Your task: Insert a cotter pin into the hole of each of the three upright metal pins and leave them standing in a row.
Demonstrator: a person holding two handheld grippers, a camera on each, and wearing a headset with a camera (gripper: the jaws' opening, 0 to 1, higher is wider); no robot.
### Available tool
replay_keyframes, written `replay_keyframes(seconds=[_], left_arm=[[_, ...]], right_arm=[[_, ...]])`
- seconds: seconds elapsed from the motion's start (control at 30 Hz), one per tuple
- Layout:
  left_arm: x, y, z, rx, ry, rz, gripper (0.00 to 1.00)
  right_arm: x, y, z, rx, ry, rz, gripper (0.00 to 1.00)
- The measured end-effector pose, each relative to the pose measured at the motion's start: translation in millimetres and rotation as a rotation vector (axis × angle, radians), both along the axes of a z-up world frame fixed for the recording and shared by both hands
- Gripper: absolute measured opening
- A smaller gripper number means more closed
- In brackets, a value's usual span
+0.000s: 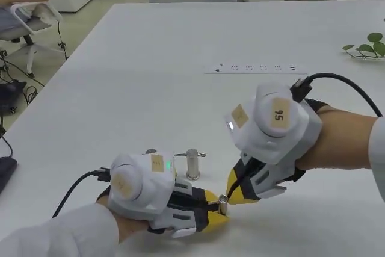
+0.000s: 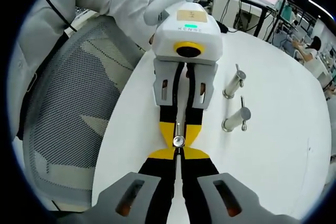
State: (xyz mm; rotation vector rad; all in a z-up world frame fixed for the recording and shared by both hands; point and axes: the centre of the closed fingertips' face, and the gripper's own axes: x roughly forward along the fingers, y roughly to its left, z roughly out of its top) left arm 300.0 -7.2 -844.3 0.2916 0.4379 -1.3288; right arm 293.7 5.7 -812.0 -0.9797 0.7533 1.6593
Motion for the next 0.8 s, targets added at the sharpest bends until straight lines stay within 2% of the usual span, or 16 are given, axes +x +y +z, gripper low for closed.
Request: replay_keyframes(seconds=[0.13,0.3,0.8], left_arm=[[0.1,-0.2,0.2,-0.001,0.002,0.002,0.06],[0.3,-0.4,0.3,-0.001,0.001,0.004,0.07],[0.8,-0.6,0.0,-0.002,0.002,0.015,0.07]], right_arm=[[-0.8,-0.4,0.8,0.004,0.018,-0.012,0.05],[-2.4,-1.2,1.5,0.006,0.030,-0.029,0.12],[-2.5,-15.9,-0.9,0.016,0.044,-0.086,0.12]])
